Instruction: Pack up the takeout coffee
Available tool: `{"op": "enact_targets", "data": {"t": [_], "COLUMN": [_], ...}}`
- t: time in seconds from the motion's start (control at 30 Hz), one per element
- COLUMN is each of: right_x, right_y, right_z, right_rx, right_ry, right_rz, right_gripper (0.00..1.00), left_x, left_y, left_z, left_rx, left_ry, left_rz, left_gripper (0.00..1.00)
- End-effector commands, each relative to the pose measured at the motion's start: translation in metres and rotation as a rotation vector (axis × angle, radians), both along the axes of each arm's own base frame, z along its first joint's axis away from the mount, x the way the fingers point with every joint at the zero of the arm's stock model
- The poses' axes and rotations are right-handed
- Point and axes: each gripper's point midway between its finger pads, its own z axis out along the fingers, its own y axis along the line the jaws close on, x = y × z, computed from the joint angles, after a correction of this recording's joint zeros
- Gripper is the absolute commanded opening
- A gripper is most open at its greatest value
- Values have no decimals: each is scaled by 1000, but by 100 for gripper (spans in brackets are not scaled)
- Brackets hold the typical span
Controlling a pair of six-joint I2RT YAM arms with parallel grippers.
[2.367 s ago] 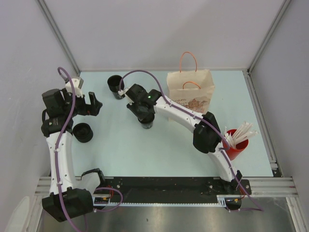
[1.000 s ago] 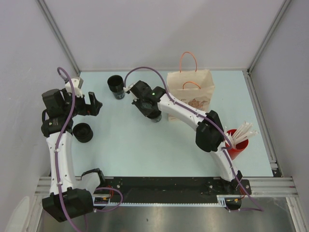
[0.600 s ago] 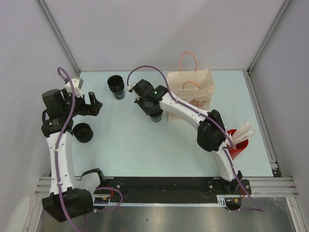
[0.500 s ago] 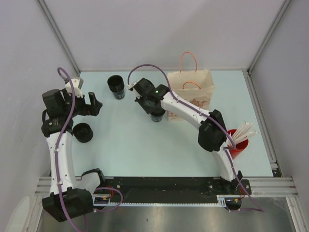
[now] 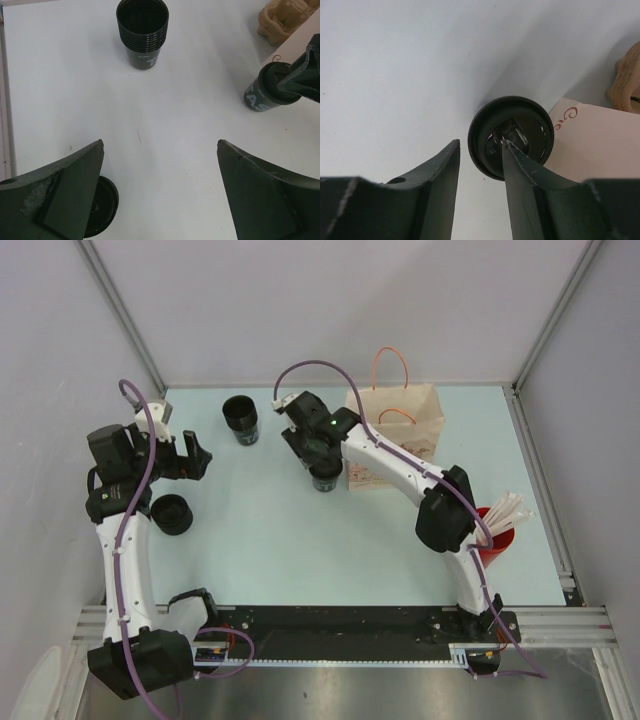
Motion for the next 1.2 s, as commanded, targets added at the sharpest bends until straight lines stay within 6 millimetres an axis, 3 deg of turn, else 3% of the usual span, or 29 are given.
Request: {"op": "enact_targets", "data": {"t": [0.0, 0.23, 0.47, 0.67, 0.73, 0.87, 1.17], "right_x": [20, 15, 19, 24, 27, 33, 24], "right_y": [1, 7, -2, -9, -14, -22, -26], "right_z": [20, 8, 5, 7, 11, 20, 2], "right_rx": [78, 79, 44, 16, -4, -18, -29], "right_ry": [-39, -4, -9, -33, -67, -113, -25], "right_rz": [-79, -72, -48, -3, 17, 31, 83], "right_gripper": [45, 40, 42, 60, 74, 91, 90], "left_x": [-1, 0, 1, 3, 3, 1, 1], "left_y": [-1, 0, -3, -4, -6, -6, -7], "left_z": [11, 9, 8, 7, 9, 8, 10], "left_rx": [-9, -12, -21, -30, -36, -36, -38], "left_ry": [-45, -39, -29, 16, 10, 6, -1], "left_rz": [1, 2, -14, -38, -44, -41, -43], "left_gripper": [99, 100, 99, 100, 99, 100, 99]}}
